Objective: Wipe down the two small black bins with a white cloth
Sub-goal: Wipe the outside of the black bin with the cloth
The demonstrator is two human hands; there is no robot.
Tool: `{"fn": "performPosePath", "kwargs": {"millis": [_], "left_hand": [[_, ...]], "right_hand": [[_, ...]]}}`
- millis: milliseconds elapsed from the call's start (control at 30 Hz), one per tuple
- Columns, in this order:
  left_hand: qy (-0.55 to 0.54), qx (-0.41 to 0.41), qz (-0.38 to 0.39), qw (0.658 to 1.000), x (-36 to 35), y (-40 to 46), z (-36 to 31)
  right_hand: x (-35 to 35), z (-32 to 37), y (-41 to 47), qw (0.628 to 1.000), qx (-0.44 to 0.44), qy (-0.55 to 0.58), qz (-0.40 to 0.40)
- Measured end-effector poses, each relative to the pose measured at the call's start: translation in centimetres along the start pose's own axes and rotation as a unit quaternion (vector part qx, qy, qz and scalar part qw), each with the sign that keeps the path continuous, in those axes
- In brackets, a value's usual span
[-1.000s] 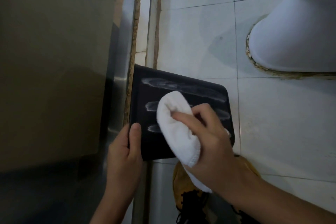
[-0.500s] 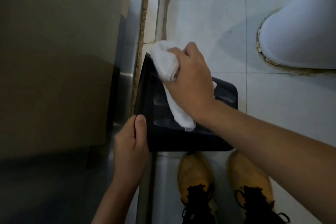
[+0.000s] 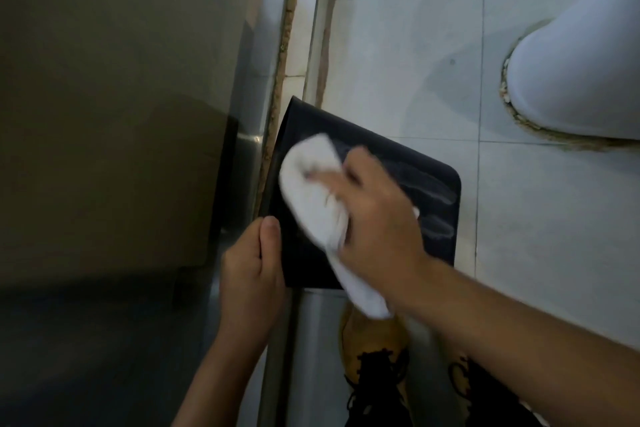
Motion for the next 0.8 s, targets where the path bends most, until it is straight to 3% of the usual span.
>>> {"fn": "performPosePath", "kwargs": {"millis": [133, 200, 433, 567, 800], "left_hand": [[0.017, -0.007, -0.007, 1.0, -0.2, 0.0, -0.5], [0.025, -0.005, -0.01, 1.0, -0.3, 0.2, -0.5], [-0.01, 0.005, 0.0, 1.0, -0.1, 0.4, 0.5], [-0.014, 0.011, -0.012, 1.0, 0.2, -0.3, 0.9], [0.004, 0.002, -0.015, 1.0, -0.4, -0.2, -0.3]], "right_hand": [[2.2, -4.4, 4.2, 0.986, -0.148, 0.004, -0.072], [2.7, -4.9, 4.7, 0.984, -0.16, 0.007, -0.076], [-1.6, 2.1, -3.9, 0.996, 0.036, 0.04, 0.067], [-1.4, 1.9, -4.1, 0.99, 0.111, 0.0, 0.083], [2.7, -4.2, 4.1, 0.988, -0.142, 0.0, -0.063]]}}
Point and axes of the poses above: each hand's wrist, its own y-axis towards the middle knuckle, its own x-axis out of the back of the hand, z = x × y, the point moved 7 cm from there along y, towards the middle knuckle, and after that the axes turned 9 degrees about z, right-handed, at the moved point
